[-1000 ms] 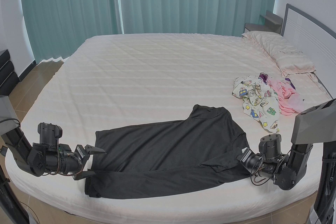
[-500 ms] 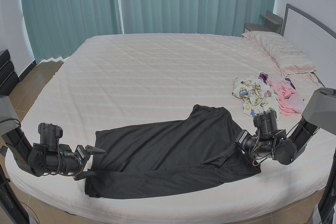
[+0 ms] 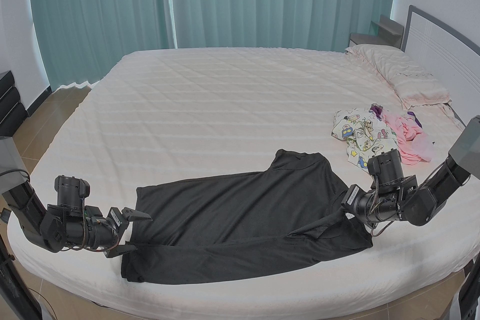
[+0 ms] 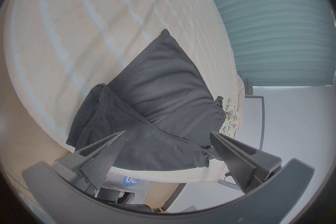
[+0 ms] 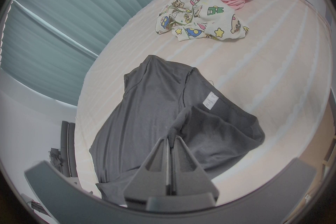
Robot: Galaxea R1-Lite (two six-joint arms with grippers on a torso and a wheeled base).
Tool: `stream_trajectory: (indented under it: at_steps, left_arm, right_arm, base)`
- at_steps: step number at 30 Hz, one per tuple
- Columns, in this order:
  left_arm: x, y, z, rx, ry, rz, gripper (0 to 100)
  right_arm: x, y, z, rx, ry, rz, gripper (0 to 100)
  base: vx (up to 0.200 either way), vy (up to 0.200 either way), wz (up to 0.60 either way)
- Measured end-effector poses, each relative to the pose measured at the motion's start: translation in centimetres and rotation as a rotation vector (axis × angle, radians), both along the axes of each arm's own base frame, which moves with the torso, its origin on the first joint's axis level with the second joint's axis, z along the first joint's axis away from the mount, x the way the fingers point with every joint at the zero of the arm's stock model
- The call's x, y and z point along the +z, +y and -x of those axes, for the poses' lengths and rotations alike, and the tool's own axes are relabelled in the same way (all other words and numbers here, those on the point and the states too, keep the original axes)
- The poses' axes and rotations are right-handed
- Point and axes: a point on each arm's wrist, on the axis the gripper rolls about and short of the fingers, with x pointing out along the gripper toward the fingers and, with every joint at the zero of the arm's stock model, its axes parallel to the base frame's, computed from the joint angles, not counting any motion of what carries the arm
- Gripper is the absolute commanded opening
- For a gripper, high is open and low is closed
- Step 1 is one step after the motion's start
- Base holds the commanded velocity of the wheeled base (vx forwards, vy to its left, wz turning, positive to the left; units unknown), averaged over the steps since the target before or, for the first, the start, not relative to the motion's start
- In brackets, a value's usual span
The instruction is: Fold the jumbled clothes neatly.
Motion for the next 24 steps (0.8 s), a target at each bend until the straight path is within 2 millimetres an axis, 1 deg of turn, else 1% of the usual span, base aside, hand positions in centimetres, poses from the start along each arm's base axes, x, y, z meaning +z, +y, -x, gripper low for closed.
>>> stream_trajectory:
  at_steps: [13,24]
  left_arm:
    - [0.0,0.0,0.0,-0.001,0.001,0.0,100]
    - [0.0,0.0,0.0,-0.001,0.002,0.0,100]
  right_arm:
    - [-1.5,-0.8,3.7,0.046,0.097,0.064,0]
    - [-2.2,-1.0,5.5,0.084,0.145,0.098,0]
  base:
    - [0.0,0.0,0.0]
    - [0.0,0.0,0.0]
